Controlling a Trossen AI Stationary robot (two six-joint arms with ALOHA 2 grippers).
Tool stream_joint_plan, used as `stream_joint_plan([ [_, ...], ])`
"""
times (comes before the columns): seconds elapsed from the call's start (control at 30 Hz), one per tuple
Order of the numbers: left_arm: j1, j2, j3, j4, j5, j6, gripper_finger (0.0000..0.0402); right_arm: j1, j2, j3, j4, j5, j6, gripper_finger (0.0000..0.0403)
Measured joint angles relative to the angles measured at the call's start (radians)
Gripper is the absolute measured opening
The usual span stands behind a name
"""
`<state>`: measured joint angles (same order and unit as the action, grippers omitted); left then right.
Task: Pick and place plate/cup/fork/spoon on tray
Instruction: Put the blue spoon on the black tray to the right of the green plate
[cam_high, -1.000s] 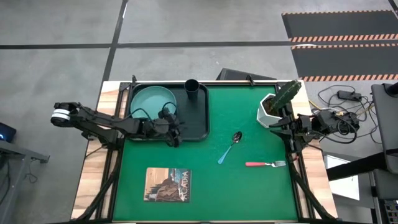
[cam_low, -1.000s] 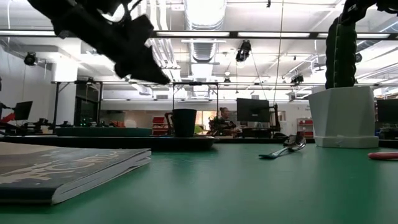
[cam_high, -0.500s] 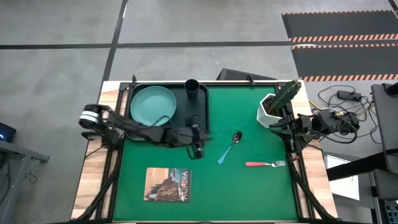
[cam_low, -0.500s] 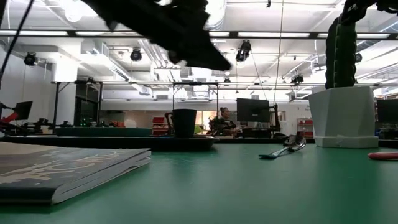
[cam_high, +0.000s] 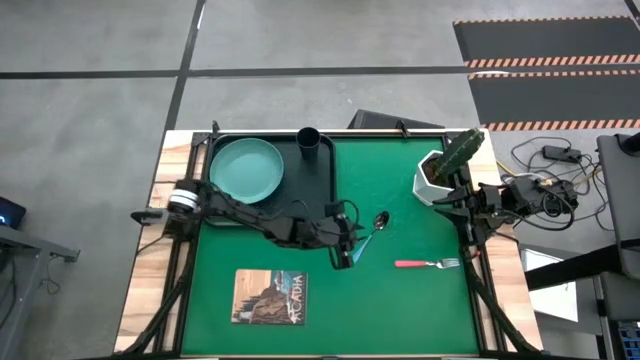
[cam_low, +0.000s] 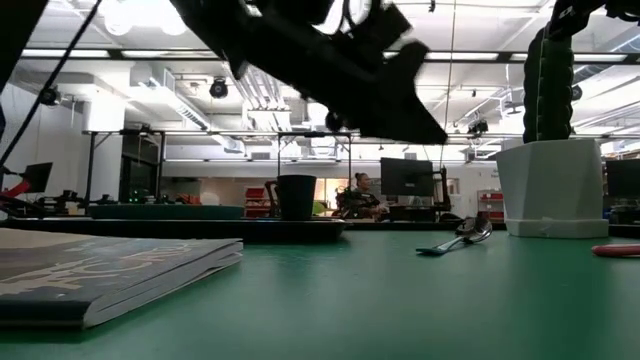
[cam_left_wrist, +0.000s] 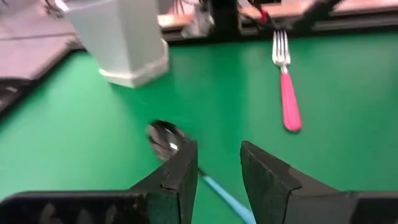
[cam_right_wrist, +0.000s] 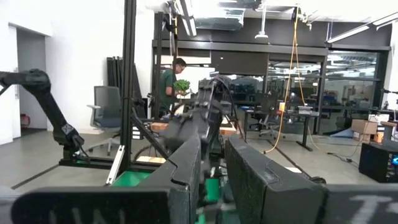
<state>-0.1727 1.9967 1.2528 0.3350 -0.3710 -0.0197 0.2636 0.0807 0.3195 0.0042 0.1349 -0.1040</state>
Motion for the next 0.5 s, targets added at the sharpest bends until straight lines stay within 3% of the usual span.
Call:
stream_joint_plan([
  [0.27, -0.011, 0.142, 0.13, -0.008, -0.001, -0.108, 0.0102, 0.0, 0.0, 0.0, 0.0, 0.006, 0.0, 0.0063],
  [0.5, -0.012, 0.145, 0.13, -0.088, -0.081, -0.181, 0.0102, 0.0, 0.0, 0.0, 0.0, 0.007, 0.006, 0.0063],
])
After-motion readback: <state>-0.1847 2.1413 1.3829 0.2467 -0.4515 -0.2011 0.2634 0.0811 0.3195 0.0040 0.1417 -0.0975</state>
